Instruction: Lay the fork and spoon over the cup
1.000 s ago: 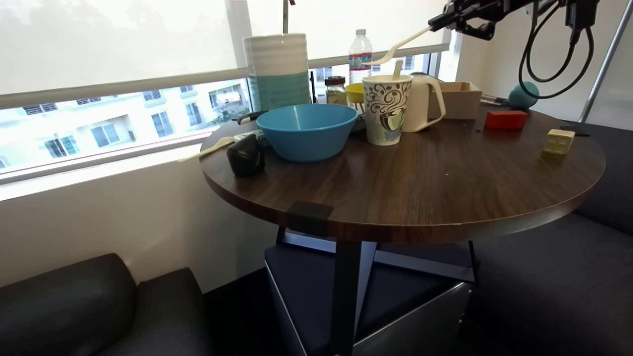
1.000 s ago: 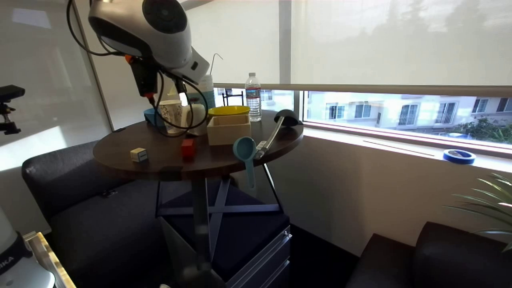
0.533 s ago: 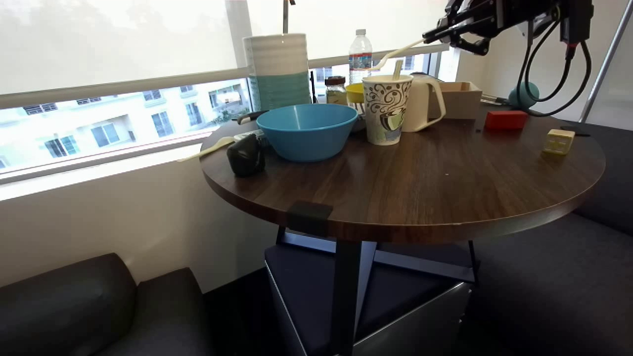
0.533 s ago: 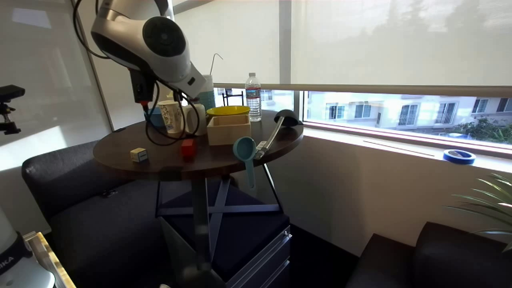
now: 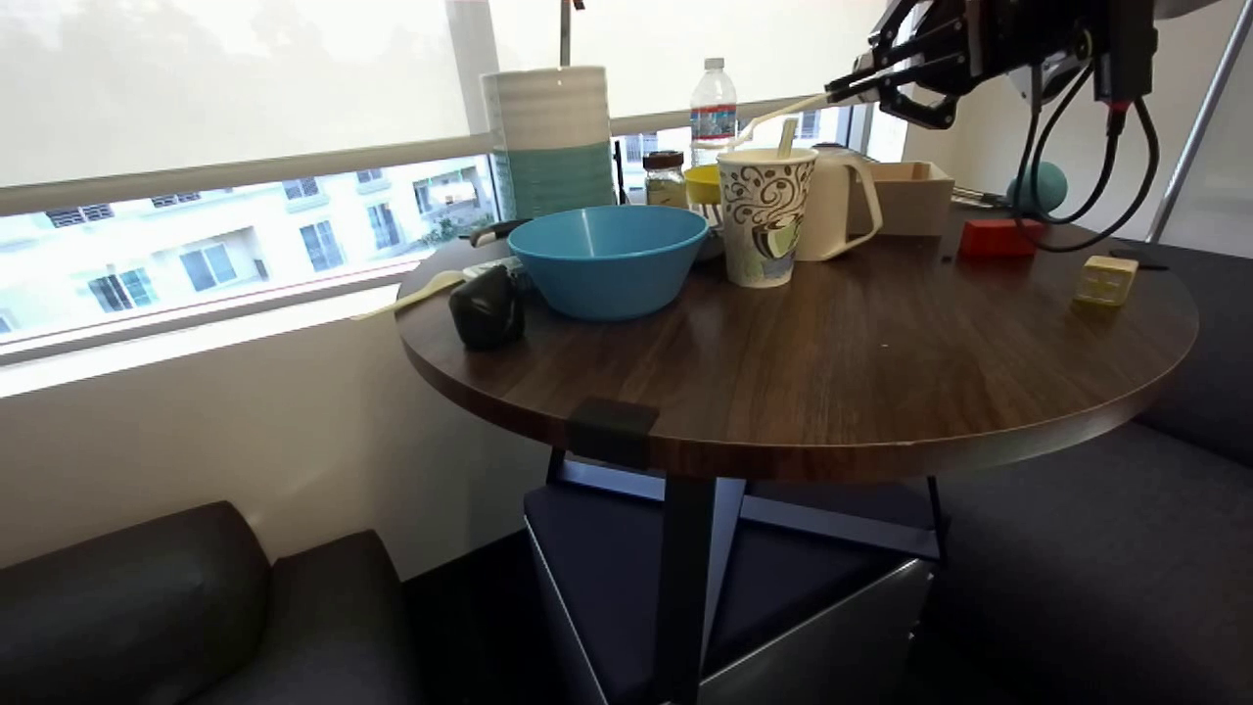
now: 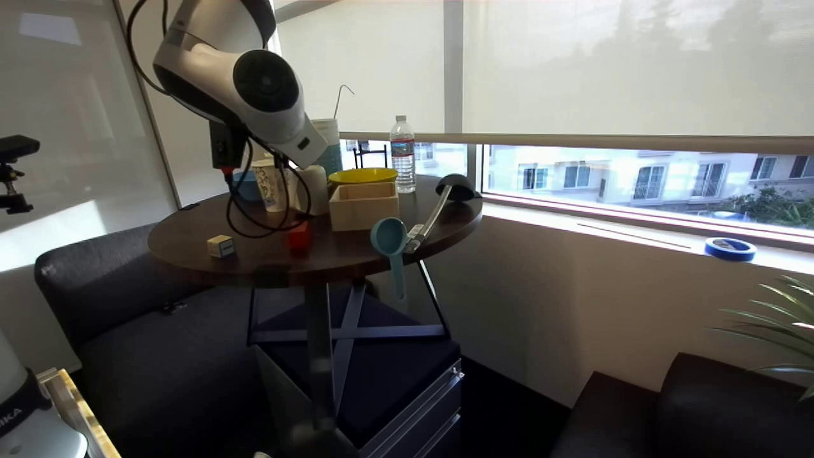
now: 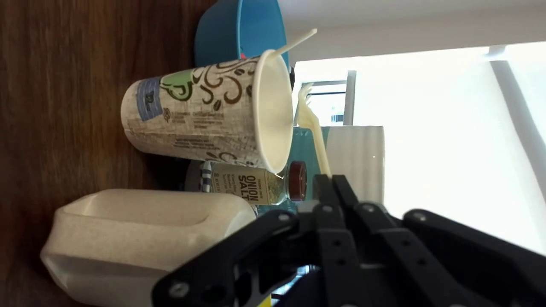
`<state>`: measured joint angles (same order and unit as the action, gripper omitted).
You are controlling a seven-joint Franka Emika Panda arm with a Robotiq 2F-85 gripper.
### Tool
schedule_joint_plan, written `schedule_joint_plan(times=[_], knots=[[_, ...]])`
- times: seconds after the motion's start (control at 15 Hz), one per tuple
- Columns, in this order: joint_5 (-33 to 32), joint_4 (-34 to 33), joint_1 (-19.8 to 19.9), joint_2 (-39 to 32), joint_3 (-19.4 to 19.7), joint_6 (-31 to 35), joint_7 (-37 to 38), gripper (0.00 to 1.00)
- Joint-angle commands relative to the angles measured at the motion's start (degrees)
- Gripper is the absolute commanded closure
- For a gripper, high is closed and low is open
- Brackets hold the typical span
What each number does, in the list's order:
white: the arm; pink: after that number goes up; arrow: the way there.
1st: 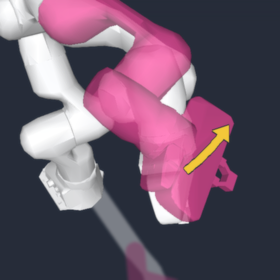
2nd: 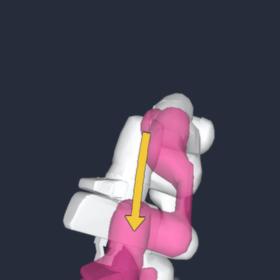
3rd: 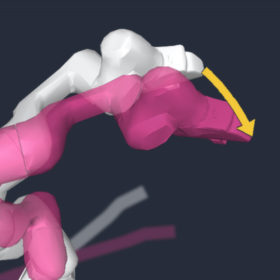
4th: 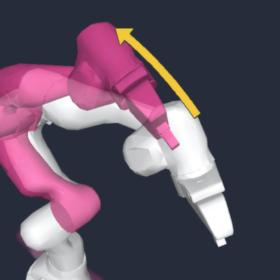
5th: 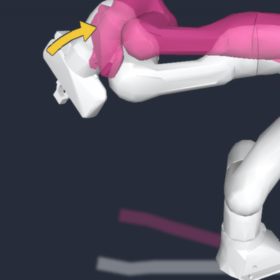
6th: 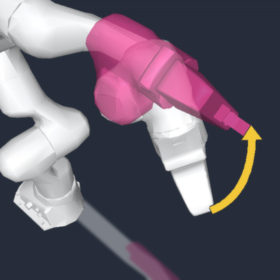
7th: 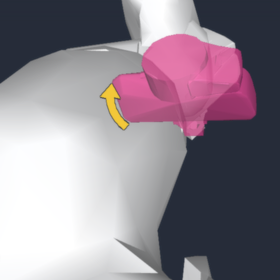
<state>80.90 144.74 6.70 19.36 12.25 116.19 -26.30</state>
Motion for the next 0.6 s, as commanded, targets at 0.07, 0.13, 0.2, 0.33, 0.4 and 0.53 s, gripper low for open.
schedule_joint_plan(times=[0.07, 0.13, 0.2, 0.33, 0.4, 0.53], knots=[[1.66, 0.41, 1.46, -1.05, -1.48, -0.85, 0.87, 0.99], [1.67, 0.50, 1.49, -1.14, -1.54, -0.76, 0.89, 0.99], [1.71, 0.57, 1.54, -1.20, -1.56, -0.78, 0.84, 0.99], [1.58, 0.54, 1.60, -1.54, -1.55, -0.95, 0.78, 0.99], [1.69, 0.55, 1.62, -1.65, -1.52, -0.97, 0.75, 0.99], [1.78, 0.56, 1.80, -1.72, -1.41, -0.84, 0.63, 0.99]])
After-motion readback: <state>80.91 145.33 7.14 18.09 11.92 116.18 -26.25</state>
